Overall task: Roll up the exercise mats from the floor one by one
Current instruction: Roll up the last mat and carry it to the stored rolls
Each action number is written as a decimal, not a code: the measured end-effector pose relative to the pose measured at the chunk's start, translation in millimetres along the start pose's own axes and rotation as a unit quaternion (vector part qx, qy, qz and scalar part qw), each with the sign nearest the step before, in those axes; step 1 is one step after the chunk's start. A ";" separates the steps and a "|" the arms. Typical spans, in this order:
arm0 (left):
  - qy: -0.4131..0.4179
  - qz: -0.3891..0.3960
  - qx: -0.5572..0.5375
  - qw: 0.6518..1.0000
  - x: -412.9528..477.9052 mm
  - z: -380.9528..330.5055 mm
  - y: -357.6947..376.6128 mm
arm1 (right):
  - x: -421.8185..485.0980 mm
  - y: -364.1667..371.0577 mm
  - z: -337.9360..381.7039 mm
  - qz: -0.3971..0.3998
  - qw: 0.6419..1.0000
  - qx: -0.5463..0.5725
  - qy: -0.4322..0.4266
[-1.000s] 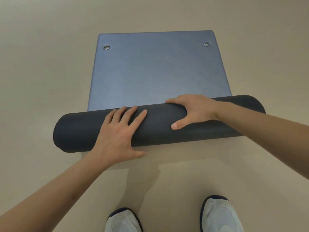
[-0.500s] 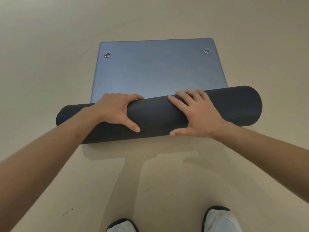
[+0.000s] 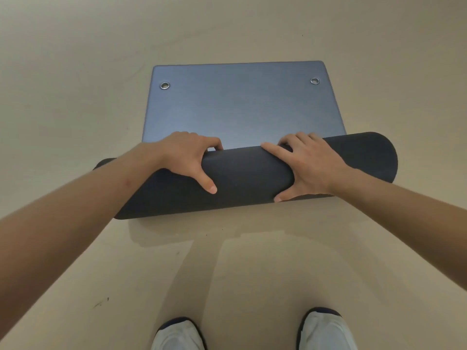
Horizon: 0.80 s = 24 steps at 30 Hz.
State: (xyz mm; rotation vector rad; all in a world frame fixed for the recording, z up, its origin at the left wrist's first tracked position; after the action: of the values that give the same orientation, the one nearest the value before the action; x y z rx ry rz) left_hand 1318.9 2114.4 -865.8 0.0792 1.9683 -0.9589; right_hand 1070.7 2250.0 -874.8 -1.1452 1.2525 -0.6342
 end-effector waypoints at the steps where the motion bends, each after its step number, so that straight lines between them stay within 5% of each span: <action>1: 0.004 0.001 -0.004 1.000 -3.1 -3.4 4.6 | -2.6 -1.6 0.7 0.006 1.000 0.003 -0.009; 12: 0.026 0.053 -0.056 0.997 -24.8 -10.0 44.4 | -37.2 12.9 12.9 0.003 0.992 0.126 -0.017; 18: 0.031 0.005 -0.170 0.985 -24.2 10.5 38.0 | -45.3 14.9 29.0 -0.140 0.987 0.073 0.013; 24: -0.045 -0.126 -0.056 0.989 -31.0 14.5 28.0 | -23.0 26.4 33.5 0.011 0.999 0.011 0.051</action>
State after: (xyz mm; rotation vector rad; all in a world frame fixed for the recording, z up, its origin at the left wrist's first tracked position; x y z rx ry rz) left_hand 1358.5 2133.8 -863.0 -0.2776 1.9750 -0.9923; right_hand 1091.2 2290.1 -892.7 -1.0905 1.3408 -0.6951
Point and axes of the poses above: each hand's wrist, its own x-axis towards the middle knuckle, its own y-axis out of the palm, z = x × y, the point moved 3 cm from there along x, towards the middle knuckle, and after that the axes turned 15 degrees about z, right-handed, at the moved point
